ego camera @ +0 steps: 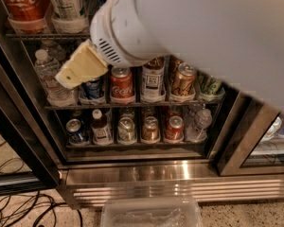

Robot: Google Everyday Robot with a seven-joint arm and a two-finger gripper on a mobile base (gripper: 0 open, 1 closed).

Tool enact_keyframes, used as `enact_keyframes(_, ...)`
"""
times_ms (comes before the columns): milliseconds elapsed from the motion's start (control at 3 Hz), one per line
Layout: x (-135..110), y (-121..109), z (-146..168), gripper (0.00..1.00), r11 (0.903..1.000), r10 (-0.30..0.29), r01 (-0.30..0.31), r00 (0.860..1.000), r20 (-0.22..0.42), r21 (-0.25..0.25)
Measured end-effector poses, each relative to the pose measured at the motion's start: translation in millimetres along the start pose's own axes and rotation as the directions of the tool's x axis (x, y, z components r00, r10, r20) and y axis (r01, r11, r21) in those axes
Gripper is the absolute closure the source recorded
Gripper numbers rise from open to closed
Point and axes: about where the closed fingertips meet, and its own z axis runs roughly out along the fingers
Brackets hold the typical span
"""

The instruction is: Pick 7up can from top shelf of fridge

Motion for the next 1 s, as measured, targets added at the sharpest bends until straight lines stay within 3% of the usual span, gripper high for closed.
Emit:
enact_keyframes(333,0.5,45.4,24.8,0.0,0.9964,0.061,-0.056,0.995,0.085,-0.064)
enact_keyframes(667,-9.1,60.2,50.9,0.0,0.9845,0.149,-0.127,0.97,0.194,-0.121)
enact_keyframes(1000,-30.7,53.8,69.4,0.0,0.9732,0.222,-0.19,0.924,0.312,-0.13)
